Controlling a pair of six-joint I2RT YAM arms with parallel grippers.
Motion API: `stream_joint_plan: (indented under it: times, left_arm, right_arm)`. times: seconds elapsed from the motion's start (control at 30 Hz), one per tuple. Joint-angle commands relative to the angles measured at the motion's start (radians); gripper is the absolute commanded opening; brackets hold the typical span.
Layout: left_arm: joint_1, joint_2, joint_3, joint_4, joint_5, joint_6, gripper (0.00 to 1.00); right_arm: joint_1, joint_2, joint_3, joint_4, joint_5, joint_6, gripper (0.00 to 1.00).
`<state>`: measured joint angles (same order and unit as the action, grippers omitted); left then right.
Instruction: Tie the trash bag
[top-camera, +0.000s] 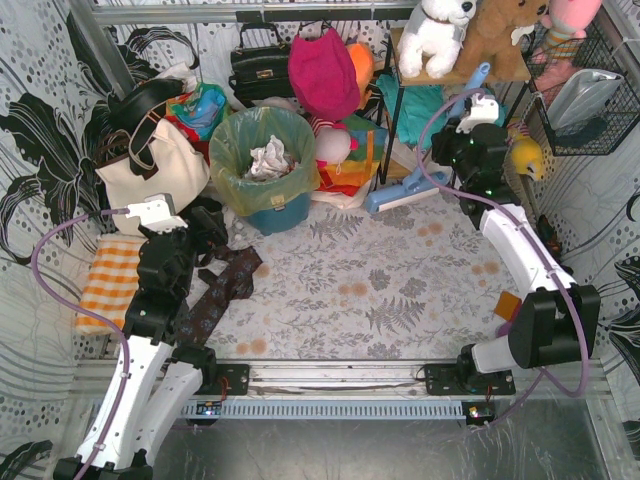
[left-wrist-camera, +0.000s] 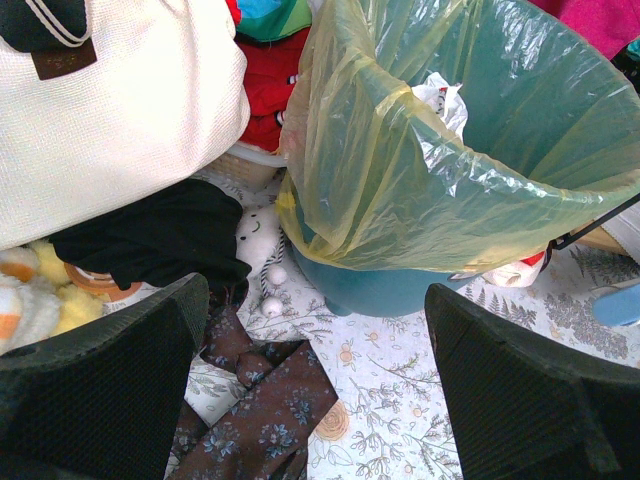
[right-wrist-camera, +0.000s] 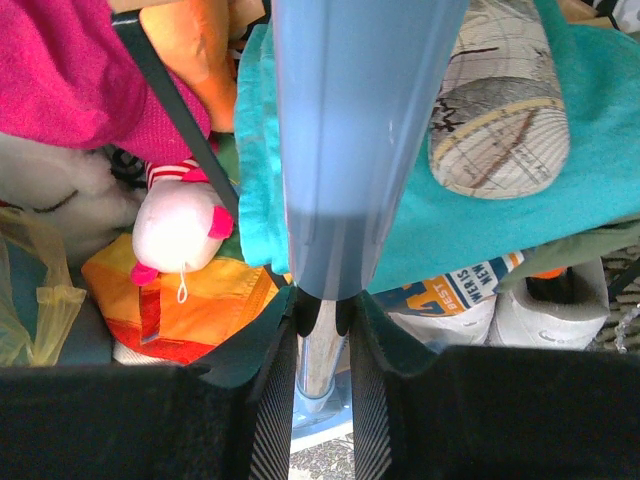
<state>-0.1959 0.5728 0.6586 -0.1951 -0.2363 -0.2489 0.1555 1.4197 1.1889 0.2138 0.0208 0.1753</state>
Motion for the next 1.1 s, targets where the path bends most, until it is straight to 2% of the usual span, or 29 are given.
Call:
stream_joint_plan:
  times: [0.0, 0.23, 0.4, 0.57, 0.8, 1.07]
  left_arm:
    - [-0.003, -0.005, -0.008, 0.046, -0.011, 0.016, 0.98]
    - [-0.003, -0.003, -0.010, 0.046, -0.011, 0.014, 0.98]
    - [-0.003, 0.000, -0.008, 0.046, -0.011, 0.016, 0.98]
    - [-0.004, 0.001, -0.008, 0.046, -0.011, 0.016, 0.98]
    - [-0.003, 0.007, -0.006, 0.044, -0.011, 0.016, 0.98]
    - [-0.002, 0.010, -0.006, 0.044, -0.008, 0.014, 0.98]
  right_arm:
    - [-0.046, -0.022, -0.013, -0.083, 0.098, 0.019, 0.00]
    - [-0.046, -0.083, -0.033, -0.103, 0.132, 0.060, 0.00]
    - [-0.047, -0.117, 0.009, -0.189, 0.148, 0.097, 0.00]
    - [-0.047, -0.158, 0.012, -0.230, 0.167, 0.190, 0.00]
    - [-0.047, -0.157, 0.090, -0.406, 0.221, 0.350, 0.00]
    - [-0.047, -0.124, 0.089, -0.358, 0.327, 0.301, 0.00]
